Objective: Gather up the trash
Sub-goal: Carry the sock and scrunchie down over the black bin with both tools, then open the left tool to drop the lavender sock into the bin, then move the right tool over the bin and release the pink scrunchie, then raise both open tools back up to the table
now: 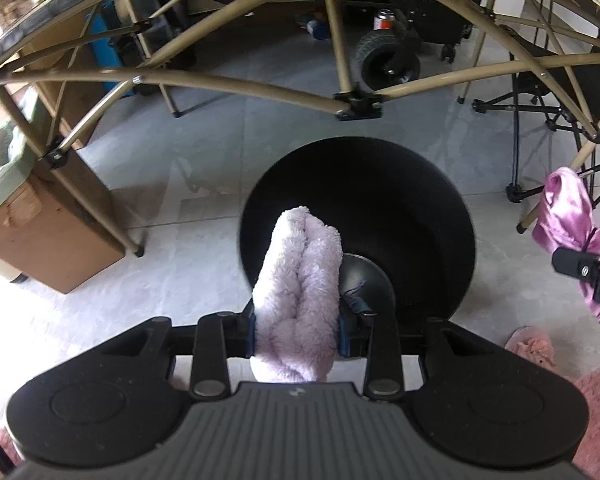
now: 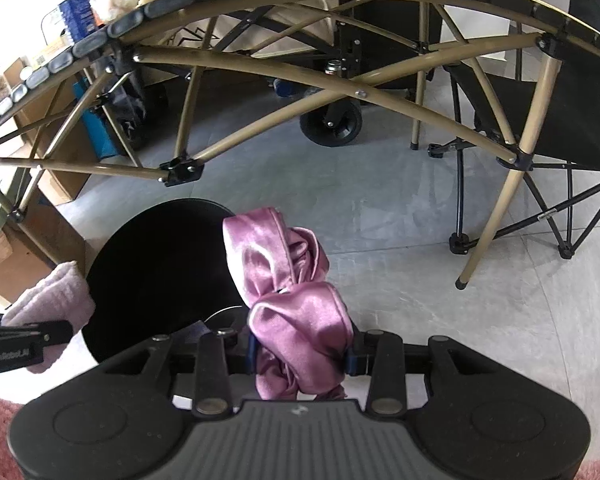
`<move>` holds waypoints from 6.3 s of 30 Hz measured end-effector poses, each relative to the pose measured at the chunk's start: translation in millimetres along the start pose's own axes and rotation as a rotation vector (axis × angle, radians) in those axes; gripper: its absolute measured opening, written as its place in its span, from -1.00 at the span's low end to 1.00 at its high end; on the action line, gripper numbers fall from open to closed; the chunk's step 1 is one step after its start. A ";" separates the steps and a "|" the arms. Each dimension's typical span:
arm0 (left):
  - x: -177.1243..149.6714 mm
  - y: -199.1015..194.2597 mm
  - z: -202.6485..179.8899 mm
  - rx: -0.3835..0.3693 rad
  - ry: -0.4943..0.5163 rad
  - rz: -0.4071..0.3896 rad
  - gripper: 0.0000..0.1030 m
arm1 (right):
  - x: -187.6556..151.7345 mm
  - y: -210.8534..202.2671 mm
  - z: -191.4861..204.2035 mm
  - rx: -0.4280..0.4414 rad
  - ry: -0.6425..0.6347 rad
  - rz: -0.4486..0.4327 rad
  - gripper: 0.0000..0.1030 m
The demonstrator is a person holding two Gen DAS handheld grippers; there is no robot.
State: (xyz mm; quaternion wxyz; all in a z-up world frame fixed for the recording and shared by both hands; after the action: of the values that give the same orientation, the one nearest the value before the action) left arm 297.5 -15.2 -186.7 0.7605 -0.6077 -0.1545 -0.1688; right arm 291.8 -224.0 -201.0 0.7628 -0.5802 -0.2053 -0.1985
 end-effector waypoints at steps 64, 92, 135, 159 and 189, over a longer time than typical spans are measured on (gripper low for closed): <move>37.7 38.1 -56.3 -0.061 -0.092 0.199 1.00 | 0.0 15.0 -15.9 -0.047 0.021 0.034 -0.29; 29.8 4.5 25.5 -0.026 -0.150 0.074 1.00 | 11.0 22.2 41.0 0.006 -0.082 0.014 -0.29; -19.0 34.7 154.0 0.058 -0.341 0.153 1.00 | -1.3 135.8 135.2 0.032 -0.124 0.293 -0.27; -19.8 35.9 151.4 0.069 -0.332 0.162 1.00 | 4.7 127.7 137.8 0.048 -0.136 0.271 0.84; 13.8 -23.6 145.5 0.157 -0.302 -0.153 1.00 | 46.1 33.5 138.0 0.129 -0.176 0.003 0.84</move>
State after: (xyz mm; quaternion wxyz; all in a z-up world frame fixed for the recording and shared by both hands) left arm 295.1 121.1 -129.0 0.7585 -0.5515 -0.3255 -0.1204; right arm 337.1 -85.3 -169.4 0.7778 -0.5456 -0.2827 -0.1320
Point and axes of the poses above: each gripper's, at about its wrist camera, not at the fingertips, and y roughly the way its jaws point, z to its left, x to its top, the point moved 7 cm from there along y, roughly the way its jaws point, and after that the axes turned 9 degrees about x, right-handed, at the moved point
